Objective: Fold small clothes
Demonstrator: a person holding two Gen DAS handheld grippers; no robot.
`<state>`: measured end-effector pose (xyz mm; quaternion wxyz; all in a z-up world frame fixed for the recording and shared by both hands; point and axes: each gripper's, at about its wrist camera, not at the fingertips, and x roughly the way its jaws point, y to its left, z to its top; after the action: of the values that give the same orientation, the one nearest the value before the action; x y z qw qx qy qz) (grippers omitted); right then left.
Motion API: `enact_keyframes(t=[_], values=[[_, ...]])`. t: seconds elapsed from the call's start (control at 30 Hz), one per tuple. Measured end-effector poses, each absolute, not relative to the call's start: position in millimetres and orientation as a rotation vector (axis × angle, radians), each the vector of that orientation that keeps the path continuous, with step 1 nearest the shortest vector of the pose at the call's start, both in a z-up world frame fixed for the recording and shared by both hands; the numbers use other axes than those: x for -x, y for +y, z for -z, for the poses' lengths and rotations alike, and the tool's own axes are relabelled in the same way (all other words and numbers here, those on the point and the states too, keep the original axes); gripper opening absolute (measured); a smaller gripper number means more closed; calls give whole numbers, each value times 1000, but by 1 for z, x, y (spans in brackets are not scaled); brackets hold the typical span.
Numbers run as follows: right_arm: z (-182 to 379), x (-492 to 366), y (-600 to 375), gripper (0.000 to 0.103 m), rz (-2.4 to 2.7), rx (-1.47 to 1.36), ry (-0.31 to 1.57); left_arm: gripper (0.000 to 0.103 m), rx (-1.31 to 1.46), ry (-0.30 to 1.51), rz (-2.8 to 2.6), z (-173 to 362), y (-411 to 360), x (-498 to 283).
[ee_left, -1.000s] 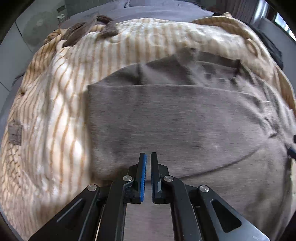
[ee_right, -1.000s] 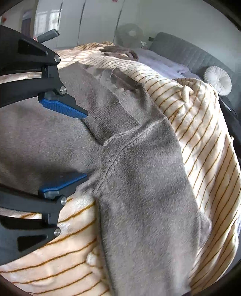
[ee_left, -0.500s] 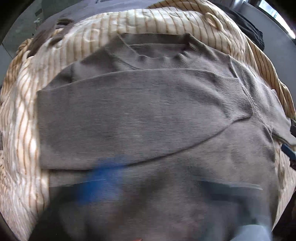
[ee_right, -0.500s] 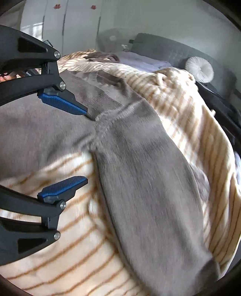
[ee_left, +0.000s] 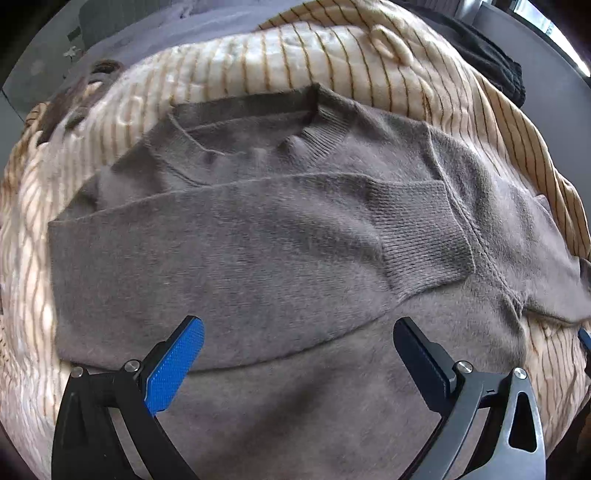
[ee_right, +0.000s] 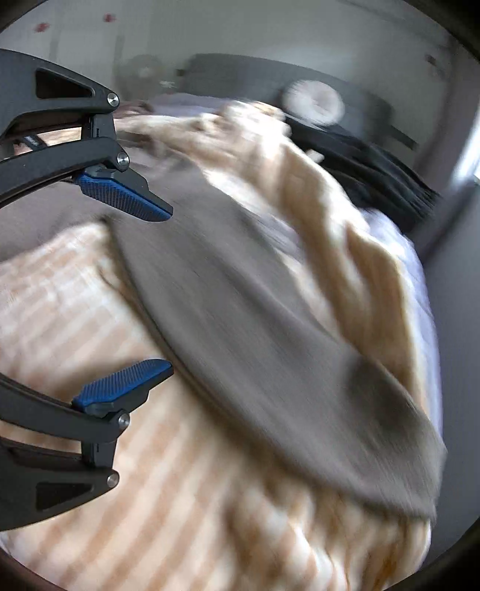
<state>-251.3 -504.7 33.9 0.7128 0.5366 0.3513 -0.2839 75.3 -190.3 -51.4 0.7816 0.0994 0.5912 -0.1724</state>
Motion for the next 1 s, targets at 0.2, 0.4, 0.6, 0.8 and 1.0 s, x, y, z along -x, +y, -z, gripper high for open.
enact_keyframes(t=[0.2,0.4,0.6,0.8,1.0], values=[[-17,289,-553,80,678,-1380,617,103,-272,1259,409,70,-242,-72],[-11,279,-576,80,634,-1427,537,103,-306,1230,438,84,-292,-57],[1,280,-586,28,595,-1552,446,103,-309,1209,439,88,-311,-49],[-5,254,-579,8,435,-1572,381,103,-240,1207,394,95,-295,-51],[-43,181,-549,8,165,-1429,428,103,-198,1208,379,104,-275,-64]])
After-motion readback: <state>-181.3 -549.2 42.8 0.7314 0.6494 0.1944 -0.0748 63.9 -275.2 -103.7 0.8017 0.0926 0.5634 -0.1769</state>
